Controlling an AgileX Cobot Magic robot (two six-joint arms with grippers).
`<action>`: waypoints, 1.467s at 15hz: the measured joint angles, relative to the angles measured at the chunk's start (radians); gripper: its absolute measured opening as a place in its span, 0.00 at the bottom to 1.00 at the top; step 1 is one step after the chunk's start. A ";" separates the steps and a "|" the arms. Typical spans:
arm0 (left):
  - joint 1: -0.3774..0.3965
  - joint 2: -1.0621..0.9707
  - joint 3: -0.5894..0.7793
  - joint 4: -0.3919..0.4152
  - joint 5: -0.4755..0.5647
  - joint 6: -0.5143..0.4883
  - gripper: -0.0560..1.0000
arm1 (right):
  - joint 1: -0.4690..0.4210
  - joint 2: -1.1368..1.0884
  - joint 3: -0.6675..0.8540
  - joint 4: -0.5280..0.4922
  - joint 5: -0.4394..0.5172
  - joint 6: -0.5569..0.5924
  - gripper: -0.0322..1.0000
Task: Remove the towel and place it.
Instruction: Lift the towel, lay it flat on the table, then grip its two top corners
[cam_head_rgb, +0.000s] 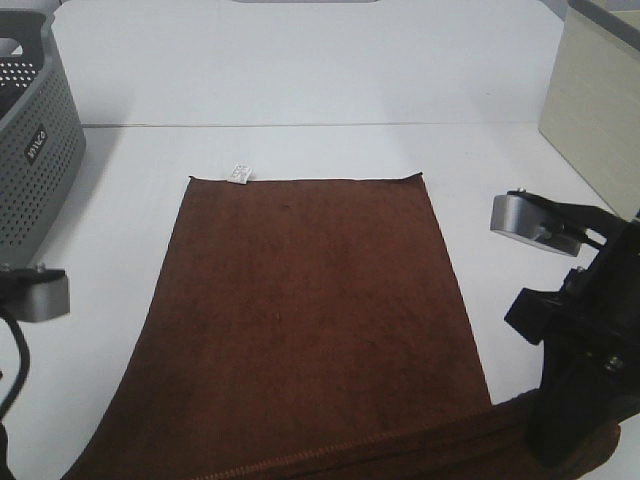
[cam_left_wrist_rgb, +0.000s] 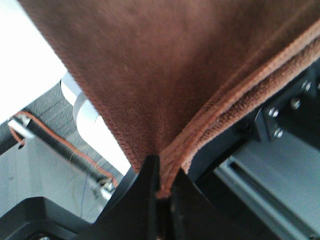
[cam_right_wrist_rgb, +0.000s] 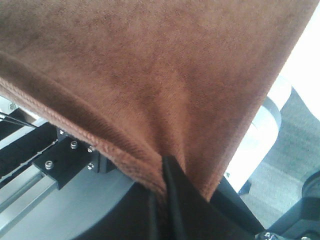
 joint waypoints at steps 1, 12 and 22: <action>-0.045 0.033 0.000 0.011 0.001 0.001 0.05 | 0.013 0.032 0.000 0.003 0.000 -0.005 0.04; -0.278 0.210 -0.098 0.033 -0.012 -0.024 0.05 | 0.312 0.190 0.000 0.025 -0.140 0.019 0.04; -0.368 0.210 -0.106 -0.009 -0.087 -0.109 0.40 | 0.312 0.194 0.000 0.073 -0.159 0.032 0.38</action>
